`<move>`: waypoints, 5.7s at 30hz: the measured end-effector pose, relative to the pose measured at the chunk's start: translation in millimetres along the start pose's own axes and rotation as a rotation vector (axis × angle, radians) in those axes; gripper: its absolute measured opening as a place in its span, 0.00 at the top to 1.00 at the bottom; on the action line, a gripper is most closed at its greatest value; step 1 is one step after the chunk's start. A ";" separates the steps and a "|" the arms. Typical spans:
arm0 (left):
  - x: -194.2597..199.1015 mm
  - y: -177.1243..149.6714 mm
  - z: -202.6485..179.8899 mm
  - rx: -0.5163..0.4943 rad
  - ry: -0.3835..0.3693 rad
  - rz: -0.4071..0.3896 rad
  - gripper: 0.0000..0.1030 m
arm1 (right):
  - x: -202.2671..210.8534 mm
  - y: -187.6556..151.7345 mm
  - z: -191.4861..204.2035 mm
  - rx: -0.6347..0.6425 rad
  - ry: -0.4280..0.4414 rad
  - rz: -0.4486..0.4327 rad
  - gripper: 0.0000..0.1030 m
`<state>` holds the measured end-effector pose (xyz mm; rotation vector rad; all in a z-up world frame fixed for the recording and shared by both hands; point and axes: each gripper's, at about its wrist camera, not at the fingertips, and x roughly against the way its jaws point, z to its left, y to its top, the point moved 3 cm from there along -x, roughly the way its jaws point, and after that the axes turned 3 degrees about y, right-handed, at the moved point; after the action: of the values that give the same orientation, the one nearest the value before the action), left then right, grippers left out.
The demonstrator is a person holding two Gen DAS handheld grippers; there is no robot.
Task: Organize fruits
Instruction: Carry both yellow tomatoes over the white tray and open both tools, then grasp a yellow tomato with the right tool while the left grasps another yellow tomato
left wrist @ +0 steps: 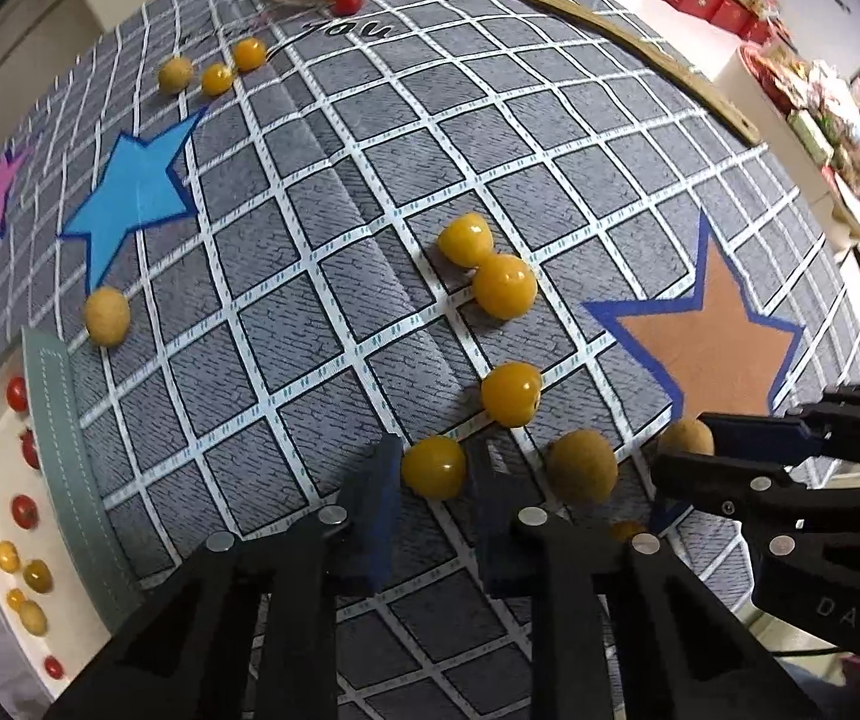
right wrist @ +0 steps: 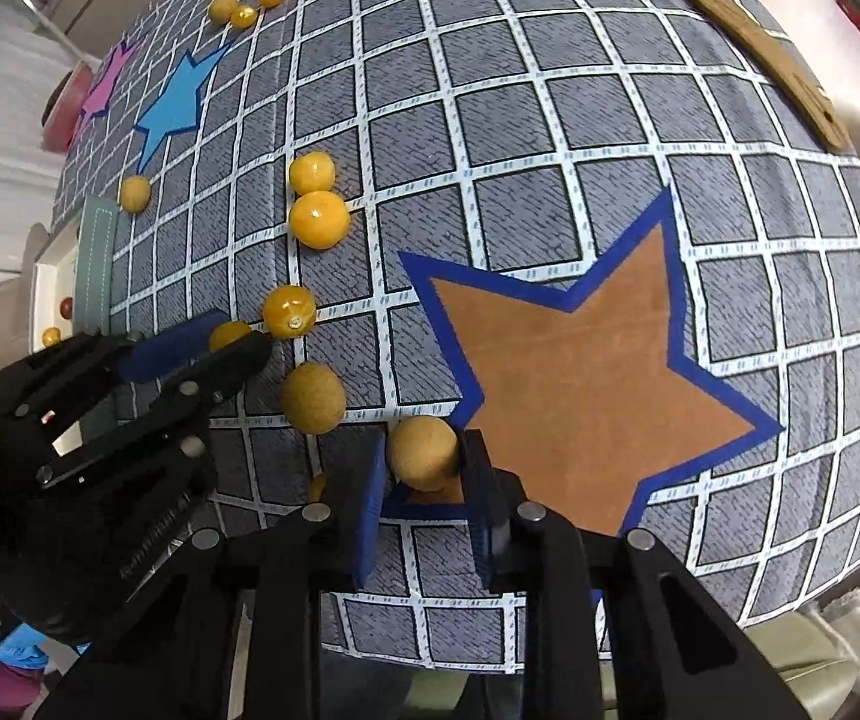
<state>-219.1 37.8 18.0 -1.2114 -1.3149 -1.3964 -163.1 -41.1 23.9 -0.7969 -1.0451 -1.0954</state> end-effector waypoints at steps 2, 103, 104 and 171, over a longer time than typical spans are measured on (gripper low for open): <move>1.8 2.2 7.1 0.043 -0.025 0.007 0.78 | 4.3 -1.3 -3.0 -0.006 0.005 -0.005 0.74; 75.4 -139.7 190.9 0.451 0.298 -0.080 0.21 | 0.0 22.0 205.1 0.373 -0.069 -0.035 0.18; 76.5 -134.4 188.0 0.434 0.294 -0.085 0.21 | 4.8 20.6 191.1 0.350 -0.080 -0.039 0.18; 34.3 -35.2 56.3 0.163 0.002 -0.074 0.78 | 32.5 -23.6 13.1 -0.004 0.004 -0.162 0.78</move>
<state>-254.1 98.2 44.4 -1.0619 -1.4553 -1.3132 -185.6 -46.0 59.2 -0.7221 -1.1196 -1.2357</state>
